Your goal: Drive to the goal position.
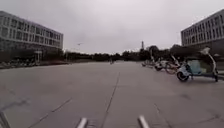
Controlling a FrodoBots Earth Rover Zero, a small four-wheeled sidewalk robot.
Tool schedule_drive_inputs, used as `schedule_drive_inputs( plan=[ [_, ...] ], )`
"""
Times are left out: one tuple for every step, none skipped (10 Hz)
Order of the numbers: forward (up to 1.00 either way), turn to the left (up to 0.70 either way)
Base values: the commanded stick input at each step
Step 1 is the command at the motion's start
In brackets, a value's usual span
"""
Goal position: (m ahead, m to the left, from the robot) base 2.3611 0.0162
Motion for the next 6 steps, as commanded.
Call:
schedule_drive_inputs(
  plan=[
    [0.7, 0.0],
    [0.7, 0.0],
    [0.7, 0.0],
    [0.7, 0.0],
    [0.7, 0.0],
    [0.7, 0.0]
  ],
)
